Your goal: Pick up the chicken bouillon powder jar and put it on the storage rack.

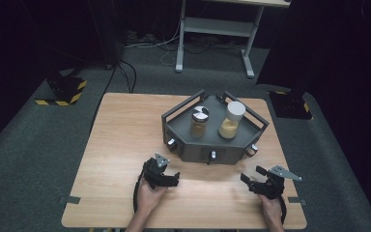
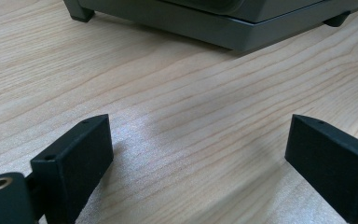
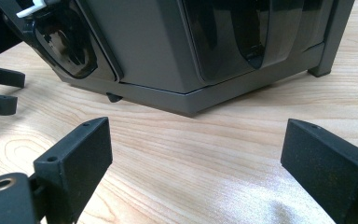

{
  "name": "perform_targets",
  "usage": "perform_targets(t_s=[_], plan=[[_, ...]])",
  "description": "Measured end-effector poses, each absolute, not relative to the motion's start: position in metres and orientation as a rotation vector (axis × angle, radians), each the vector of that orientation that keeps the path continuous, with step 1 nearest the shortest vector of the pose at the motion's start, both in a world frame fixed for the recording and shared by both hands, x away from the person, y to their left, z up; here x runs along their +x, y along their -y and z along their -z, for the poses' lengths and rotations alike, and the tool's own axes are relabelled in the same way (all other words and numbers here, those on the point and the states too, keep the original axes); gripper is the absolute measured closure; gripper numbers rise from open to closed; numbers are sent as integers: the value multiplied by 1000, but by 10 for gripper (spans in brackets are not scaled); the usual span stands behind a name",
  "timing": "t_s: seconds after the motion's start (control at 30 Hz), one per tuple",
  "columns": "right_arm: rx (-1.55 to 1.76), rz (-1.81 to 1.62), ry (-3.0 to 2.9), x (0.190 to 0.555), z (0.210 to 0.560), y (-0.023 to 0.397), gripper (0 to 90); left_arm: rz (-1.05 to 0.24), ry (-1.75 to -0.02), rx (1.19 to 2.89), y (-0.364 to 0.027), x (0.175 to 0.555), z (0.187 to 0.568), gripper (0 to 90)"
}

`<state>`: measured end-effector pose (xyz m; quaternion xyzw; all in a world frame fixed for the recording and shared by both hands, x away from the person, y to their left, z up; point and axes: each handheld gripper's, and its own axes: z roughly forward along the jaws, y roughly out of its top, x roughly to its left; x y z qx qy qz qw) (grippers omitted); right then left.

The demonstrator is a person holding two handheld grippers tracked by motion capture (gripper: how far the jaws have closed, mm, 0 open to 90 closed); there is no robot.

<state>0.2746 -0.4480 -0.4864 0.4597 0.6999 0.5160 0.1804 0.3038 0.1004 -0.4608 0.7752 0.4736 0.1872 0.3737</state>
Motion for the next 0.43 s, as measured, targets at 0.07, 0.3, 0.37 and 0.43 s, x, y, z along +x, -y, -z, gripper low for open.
perform_targets(t_s=[0.07, 0.3, 0.37, 0.43], plan=[[1301, -1454, -1979, 275, 486, 448, 78, -478, -1214, 1984, -101, 304, 461, 76], [1303, -1453, -1976, 275, 486, 448, 77, -477, -1214, 1982, -101, 304, 461, 76], [1306, -1455, -1976, 275, 486, 448, 77, -475, -1215, 1981, -101, 304, 461, 76], [1309, -1457, -1974, 275, 486, 448, 77, -476, -1214, 1982, -101, 304, 461, 76]])
